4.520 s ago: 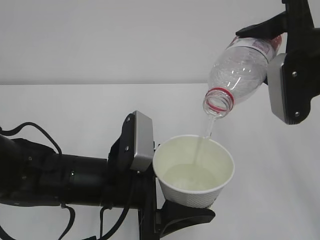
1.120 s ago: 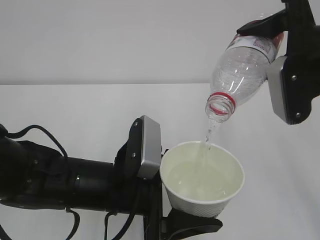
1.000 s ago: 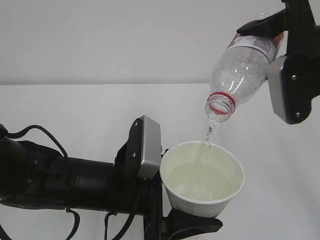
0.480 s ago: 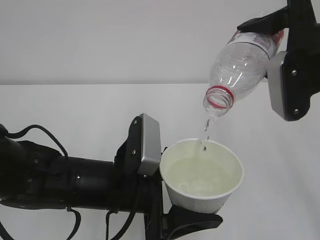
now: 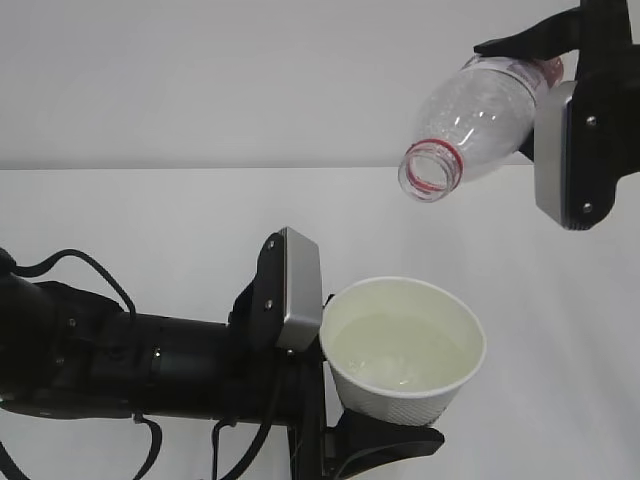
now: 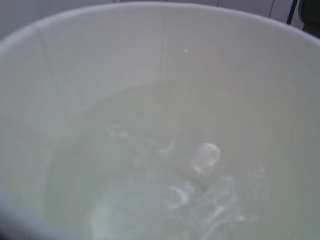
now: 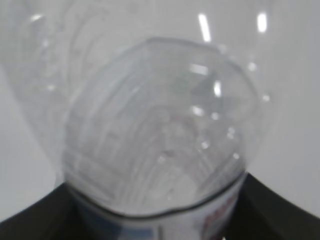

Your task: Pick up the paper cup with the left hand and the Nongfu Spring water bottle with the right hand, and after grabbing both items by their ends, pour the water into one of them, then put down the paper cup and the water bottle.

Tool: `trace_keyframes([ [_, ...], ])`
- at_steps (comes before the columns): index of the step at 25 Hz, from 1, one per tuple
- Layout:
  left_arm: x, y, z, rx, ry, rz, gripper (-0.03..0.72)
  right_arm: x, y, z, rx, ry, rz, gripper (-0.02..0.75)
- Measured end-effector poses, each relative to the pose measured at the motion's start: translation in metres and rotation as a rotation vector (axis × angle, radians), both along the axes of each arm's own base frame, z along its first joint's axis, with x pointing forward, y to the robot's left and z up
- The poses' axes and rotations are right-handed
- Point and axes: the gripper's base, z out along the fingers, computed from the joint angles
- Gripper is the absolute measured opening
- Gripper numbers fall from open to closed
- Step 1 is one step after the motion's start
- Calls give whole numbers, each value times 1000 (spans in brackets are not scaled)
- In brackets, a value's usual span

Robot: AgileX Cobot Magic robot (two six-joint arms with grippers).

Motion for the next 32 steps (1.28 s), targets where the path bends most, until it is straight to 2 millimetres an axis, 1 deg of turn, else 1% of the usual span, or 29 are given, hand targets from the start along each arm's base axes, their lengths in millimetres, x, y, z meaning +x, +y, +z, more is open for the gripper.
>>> trace_keyframes([
  [32,0,0,0,0,0,0,579,0,0,0,270,172,-82,479],
])
